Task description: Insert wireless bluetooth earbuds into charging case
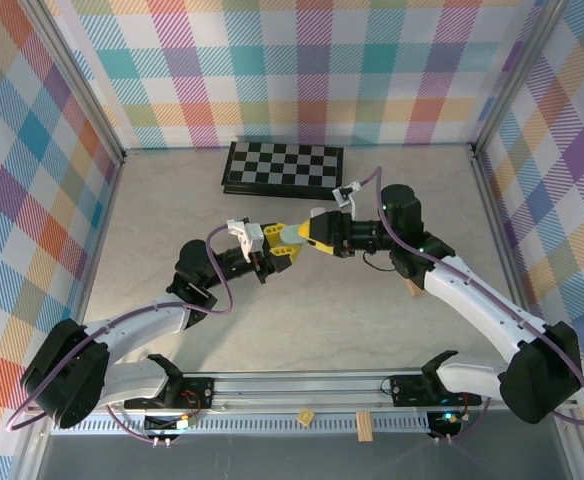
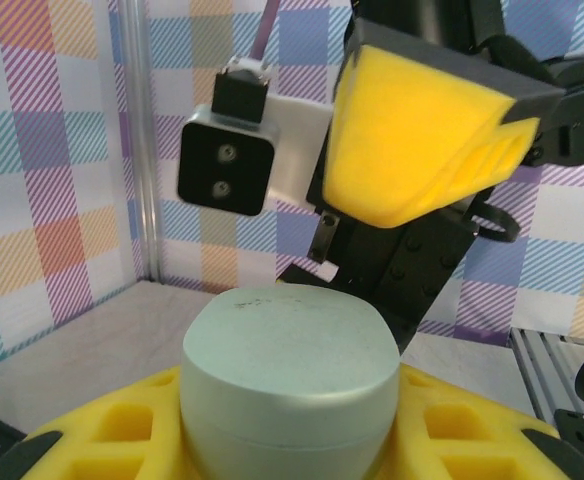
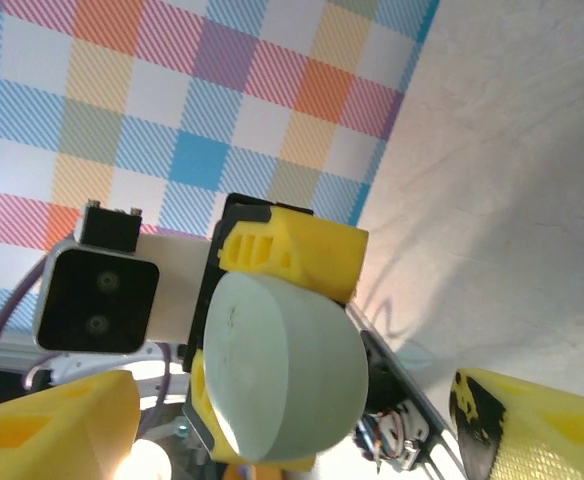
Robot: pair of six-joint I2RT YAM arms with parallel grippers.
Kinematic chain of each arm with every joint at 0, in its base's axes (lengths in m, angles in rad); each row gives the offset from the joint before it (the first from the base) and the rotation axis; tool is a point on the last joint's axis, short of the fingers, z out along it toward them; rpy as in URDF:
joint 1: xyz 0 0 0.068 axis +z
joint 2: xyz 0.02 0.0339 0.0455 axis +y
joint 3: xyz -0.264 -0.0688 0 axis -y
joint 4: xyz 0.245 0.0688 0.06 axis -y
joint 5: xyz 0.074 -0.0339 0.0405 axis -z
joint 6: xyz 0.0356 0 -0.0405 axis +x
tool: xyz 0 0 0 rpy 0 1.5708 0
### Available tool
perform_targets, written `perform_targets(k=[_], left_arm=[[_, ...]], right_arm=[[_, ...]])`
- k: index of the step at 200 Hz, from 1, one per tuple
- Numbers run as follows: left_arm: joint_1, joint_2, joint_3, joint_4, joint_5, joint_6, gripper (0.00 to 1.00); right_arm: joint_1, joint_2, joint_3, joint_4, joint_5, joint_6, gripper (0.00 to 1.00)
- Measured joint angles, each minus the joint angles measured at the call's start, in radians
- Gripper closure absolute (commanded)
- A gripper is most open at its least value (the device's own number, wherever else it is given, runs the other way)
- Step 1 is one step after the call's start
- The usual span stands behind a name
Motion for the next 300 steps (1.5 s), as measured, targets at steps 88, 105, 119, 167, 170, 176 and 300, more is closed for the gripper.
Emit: perform_targets(k=[88, 105, 119, 167, 170, 176, 300], left_arm=[[-0.019, -0.002, 0.009, 0.027, -0.003, 0.008, 0.70], [-0.019, -0.004, 0.009, 0.027, -0.008, 0.014, 0.69], [-0.019, -0.004, 0.010, 0.024, -0.012, 0.022, 0.67], [-0.025, -0.004, 0.009, -0.016, -0.031, 0.035, 0.16], [-0.026, -0.004, 0.009, -0.018, -0.034, 0.045, 0.14], [-0.027, -0.006, 0.009, -0.025, -0.037, 0.045, 0.10], [-0.027, -0.359, -0.103, -0.473, -0.225, 0.140, 0.00]], right_arm=[[-0.002, 0.005, -0.023, 0.128, -0.037, 0.124, 0.73], [-0.006, 0.005, -0.024, 0.133, -0.036, 0.138, 0.82], [-0.008, 0.005, -0.027, 0.136, -0.032, 0.143, 0.86], [-0.006, 0.004, -0.036, 0.143, -0.002, 0.138, 0.88], [-0.008, 0.004, -0.037, 0.143, 0.001, 0.138, 0.88], [-0.009, 0.004, -0.040, 0.143, 0.007, 0.135, 0.88], [-0.048, 0.294, -0.068, 0.016, 0.259, -0.179, 0.87]])
